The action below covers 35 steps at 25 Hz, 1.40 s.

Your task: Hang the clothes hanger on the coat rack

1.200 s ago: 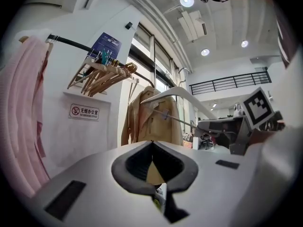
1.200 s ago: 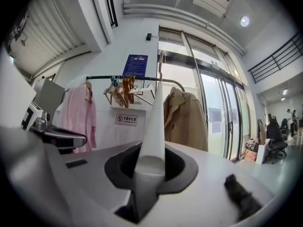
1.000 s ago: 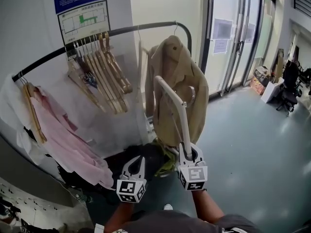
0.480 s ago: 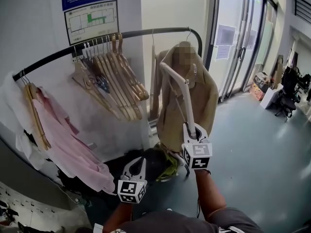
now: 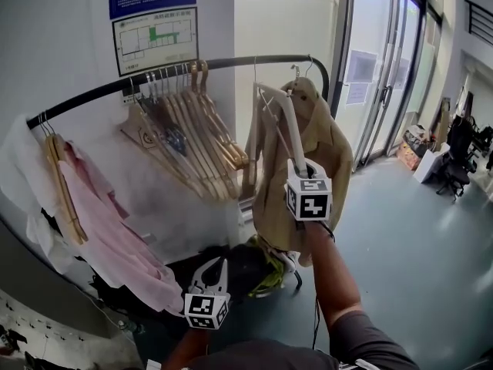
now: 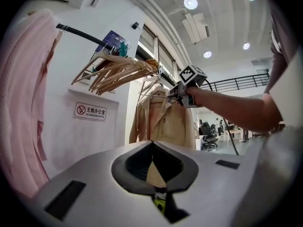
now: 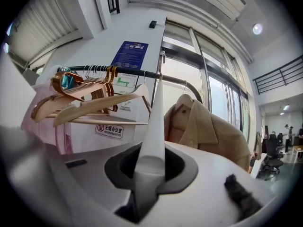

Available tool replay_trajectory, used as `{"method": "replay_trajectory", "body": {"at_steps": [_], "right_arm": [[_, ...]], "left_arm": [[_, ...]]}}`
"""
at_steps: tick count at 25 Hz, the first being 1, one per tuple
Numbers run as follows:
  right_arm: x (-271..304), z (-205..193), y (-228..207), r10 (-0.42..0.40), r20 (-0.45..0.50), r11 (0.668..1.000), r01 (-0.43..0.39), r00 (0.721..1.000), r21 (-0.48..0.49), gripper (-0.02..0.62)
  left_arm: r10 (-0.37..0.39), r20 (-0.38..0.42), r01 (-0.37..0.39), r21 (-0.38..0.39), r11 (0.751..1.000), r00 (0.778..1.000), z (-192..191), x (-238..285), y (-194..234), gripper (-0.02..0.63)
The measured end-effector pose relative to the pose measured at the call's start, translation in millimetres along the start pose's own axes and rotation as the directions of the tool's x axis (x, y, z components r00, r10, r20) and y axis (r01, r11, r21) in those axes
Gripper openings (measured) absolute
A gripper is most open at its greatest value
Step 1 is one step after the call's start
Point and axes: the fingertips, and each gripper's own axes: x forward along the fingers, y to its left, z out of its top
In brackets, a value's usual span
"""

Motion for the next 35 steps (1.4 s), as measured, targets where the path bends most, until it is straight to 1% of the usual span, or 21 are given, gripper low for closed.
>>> {"method": "replay_trajectory", "body": {"at_steps": [4,9,15,19,30,35], "right_arm": [[28,23,-11,-0.008,-0.013,1.000,0.008,1.000,-0.010,0.060],[50,40,-17,-0.011,-0.050,1.000,0.011,0.999,-0.011,0.060],[74,35,-13,0.005,-0.097,1.000,-0.005,0.995,0.001,0.060],[86,28,-9,0.013,-0.124,1.000,-0.013,0.992,0.001,0.060],[85,21,2,0.046,-0.103,0.999,-0.048,0.994,-0.019,0.062],[78,19,-1,0.046,-0.063,0.998,-0.049,0.997,-0.047,0.100]], "left_arm": [[0.010,0.001,-0.010,-0.005,1.000,1.000,0,-4,4,0.009],[0.024,0.006,-0.024,-0.004,1.000,1.000,0,-9,9,0.009],[-0.010,0.009,0.010,0.028,1.000,1.000,2,-8,-3,0.009],[-0.010,0.002,0.010,0.020,1.000,1.000,-1,-8,-5,0.009],[0.007,0.014,-0.007,0.002,1.000,1.000,3,-5,3,0.009],[-0.020,0.012,0.020,0.038,0.999,1.000,5,0,-3,0.009]]}}
